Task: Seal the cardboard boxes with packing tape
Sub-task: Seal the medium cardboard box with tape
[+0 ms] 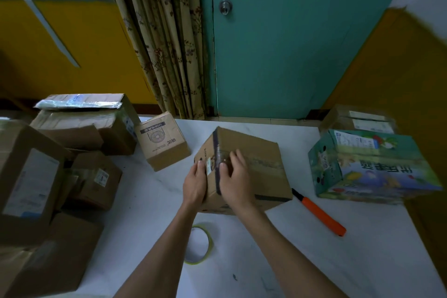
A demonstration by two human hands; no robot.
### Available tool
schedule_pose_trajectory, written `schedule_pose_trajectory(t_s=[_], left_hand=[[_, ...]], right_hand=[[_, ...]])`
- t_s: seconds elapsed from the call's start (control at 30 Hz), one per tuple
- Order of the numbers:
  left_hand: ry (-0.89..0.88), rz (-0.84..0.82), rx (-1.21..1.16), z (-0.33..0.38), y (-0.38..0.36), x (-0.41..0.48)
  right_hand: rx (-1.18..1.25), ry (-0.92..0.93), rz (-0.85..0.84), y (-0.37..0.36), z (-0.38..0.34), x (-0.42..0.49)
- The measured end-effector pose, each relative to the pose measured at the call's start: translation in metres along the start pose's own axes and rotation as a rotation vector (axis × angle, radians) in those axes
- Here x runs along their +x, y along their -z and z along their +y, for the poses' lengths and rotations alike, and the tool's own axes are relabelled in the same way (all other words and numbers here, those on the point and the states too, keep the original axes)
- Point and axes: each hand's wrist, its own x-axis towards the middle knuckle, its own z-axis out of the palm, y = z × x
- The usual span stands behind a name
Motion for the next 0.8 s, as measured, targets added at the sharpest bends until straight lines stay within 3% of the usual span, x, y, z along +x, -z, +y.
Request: schedule_pose_trajectory(t_s=[0.13,0.2,0.4,0.5,0.57,0.63,0.7,0.8], left_hand=[[0.141,-0.083,-0.274,0.005,0.018,-0.001],[0.146,-0.116,-0.279,0.008,0.021,-0.002],[-0.008,-0.086,-0.024,-0.001,0.015,-0.008],[-0.038,0.039,0.202,0.008,0.010,-0.016],[-0.049,0.058,0.272,0.015,0.004,-0.019],[-0.020,0.062,0.328,0.022,-0.005,-0.020],[0.042,0.072,0.376,0.028,-0.009,-0.018],[0.084,0.072,0.419,0.031,-0.010,-0.014]], right_hand=[[-0.200,0.028,0.011,-0.022,0.018,0.001],[-0.260,0.045,-0.012,-0.029,0.026,-0.001],[-0.240,0.041,0.078,-0.023,0.026,-0.001],[-0.532,-0.019,0.276,0.008,0.035,0.017],[-0.608,-0.193,0.235,0.029,0.044,0.031],[-0.454,-0.327,0.140,0.044,0.050,0.042],[-0.335,-0.358,0.099,0.051,0.052,0.049],[-0.359,-0.349,0.108,0.053,0.056,0.053]])
